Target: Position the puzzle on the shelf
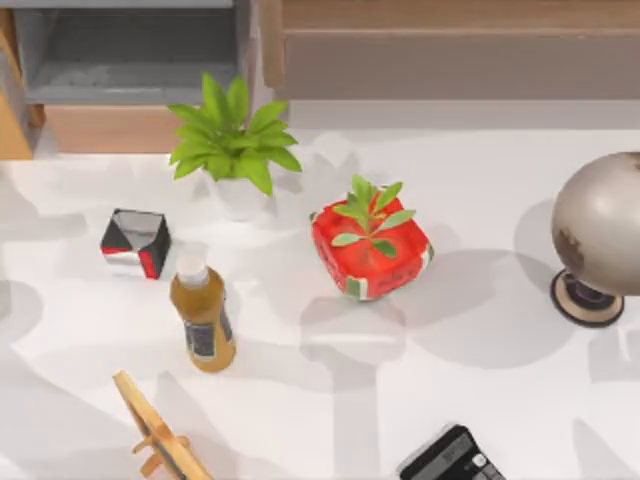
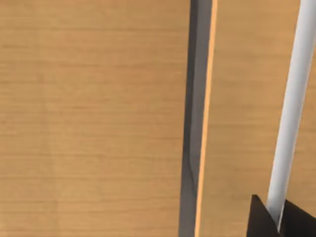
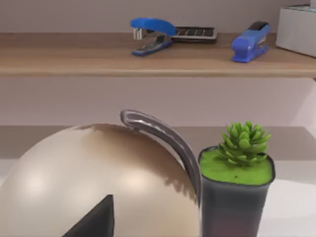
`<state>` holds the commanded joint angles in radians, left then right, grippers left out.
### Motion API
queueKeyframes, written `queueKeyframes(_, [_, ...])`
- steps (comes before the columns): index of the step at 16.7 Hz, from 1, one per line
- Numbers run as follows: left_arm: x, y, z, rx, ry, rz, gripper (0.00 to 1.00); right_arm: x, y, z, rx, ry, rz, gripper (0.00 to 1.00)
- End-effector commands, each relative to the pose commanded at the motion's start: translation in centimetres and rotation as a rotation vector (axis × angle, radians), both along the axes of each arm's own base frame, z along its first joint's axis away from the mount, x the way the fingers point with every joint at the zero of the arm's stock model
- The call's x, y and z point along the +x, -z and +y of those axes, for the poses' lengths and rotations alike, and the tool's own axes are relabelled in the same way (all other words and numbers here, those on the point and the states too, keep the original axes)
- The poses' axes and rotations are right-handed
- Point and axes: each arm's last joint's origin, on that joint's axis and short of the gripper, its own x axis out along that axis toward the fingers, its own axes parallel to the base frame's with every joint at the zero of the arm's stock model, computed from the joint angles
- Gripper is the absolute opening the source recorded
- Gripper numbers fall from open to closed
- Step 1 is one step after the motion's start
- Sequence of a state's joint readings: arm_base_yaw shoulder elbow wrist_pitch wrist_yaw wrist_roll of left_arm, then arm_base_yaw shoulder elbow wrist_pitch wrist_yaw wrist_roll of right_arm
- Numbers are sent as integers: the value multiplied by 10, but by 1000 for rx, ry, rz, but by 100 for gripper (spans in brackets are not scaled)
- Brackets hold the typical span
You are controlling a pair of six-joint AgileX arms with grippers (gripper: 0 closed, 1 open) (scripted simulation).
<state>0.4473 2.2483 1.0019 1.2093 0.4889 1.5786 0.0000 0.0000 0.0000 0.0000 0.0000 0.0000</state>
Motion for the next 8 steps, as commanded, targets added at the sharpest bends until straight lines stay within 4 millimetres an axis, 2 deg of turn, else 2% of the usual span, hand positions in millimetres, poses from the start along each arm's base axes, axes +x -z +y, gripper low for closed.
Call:
queueKeyframes(3, [-16, -2, 1, 7, 1, -10, 0, 0, 0, 0, 0, 0, 0, 100])
queueKeyframes(8, [-16, 0, 0, 6, 0, -6, 0, 0, 0, 0, 0, 0, 0, 100])
